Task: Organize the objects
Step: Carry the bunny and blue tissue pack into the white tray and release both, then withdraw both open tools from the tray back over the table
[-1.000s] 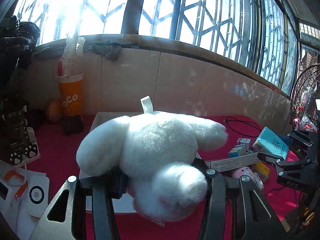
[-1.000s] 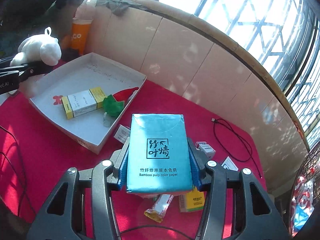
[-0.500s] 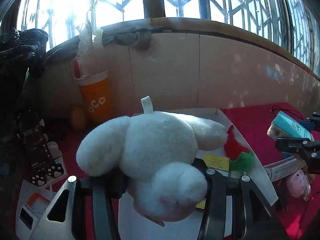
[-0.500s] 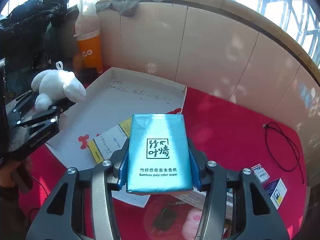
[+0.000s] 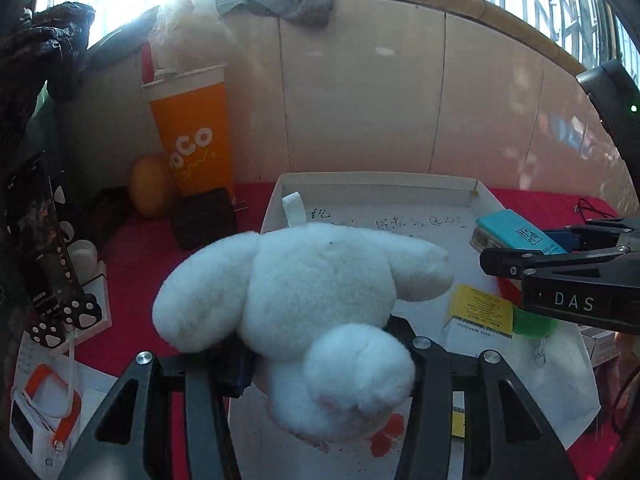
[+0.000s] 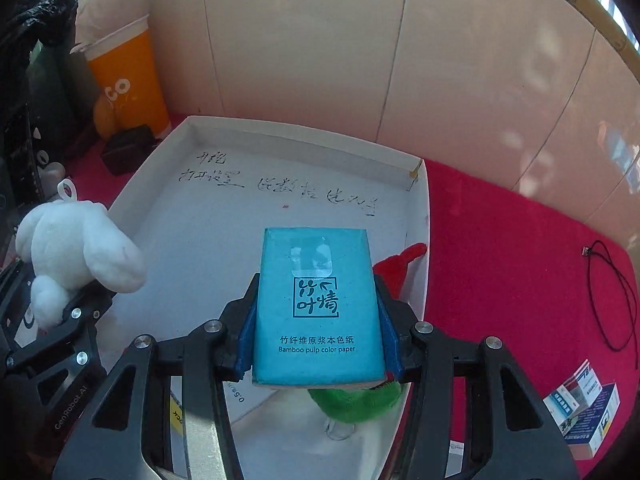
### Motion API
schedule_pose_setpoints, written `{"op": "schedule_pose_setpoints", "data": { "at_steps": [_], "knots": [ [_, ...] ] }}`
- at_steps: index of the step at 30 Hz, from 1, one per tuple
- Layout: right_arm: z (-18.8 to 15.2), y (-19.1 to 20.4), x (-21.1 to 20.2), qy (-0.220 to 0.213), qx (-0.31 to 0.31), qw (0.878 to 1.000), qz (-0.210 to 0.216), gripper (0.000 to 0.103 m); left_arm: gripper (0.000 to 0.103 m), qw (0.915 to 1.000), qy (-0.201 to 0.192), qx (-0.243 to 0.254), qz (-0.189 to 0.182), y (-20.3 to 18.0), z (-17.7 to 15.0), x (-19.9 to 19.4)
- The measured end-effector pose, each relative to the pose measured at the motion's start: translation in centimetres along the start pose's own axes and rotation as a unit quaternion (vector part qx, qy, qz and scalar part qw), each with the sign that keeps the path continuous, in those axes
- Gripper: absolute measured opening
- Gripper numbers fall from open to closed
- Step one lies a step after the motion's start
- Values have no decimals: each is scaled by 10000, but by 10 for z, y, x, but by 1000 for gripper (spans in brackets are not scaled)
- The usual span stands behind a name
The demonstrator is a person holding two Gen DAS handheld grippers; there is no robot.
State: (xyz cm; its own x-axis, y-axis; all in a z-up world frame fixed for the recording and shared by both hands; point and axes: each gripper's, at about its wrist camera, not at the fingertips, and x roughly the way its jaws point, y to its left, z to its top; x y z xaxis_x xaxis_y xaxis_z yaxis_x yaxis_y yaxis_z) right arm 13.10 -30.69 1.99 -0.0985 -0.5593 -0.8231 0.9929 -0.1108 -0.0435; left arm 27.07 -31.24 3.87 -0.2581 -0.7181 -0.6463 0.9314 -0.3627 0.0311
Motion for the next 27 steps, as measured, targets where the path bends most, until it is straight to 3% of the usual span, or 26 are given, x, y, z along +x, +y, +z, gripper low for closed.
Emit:
{"op": "schedule_pose_setpoints", "data": {
  "at_steps": [2, 4, 5, 7, 9, 13, 19, 27],
  "knots": [
    [3, 3, 5, -46, -64, 9998, -191, 52, 51, 10000, 19, -49, 17, 3, 1, 2],
    [4, 2, 6, -67, -59, 9994, -329, 68, 53, 9998, 130, -145, -83, 5, 2, 5],
    [4, 0, 5, -87, -22, 9994, -345, 83, 55, 9995, 210, -179, -122, 6, 2, 7],
    [2, -3, 0, -174, 62, 9991, -393, 85, 86, 9994, 252, -204, -110, 6, 1, 8],
    [1, -6, -7, -296, 111, 9982, -513, 86, 103, 9998, 57, -204, -50, 4, -1, 2],
    [-6, -5, -30, -660, -41, 9944, -824, 87, 103, 9988, -298, -378, 77, 8, 2, -17],
    [-21, -2, -70, -1073, -152, 9889, -1013, 90, 103, 9963, -471, -720, 2, 17, 1, -39],
    [-53, -6, -100, -721, -89, 9934, -891, 90, 103, 9945, -452, -915, -229, 10, -19, -65]
  ]
}}
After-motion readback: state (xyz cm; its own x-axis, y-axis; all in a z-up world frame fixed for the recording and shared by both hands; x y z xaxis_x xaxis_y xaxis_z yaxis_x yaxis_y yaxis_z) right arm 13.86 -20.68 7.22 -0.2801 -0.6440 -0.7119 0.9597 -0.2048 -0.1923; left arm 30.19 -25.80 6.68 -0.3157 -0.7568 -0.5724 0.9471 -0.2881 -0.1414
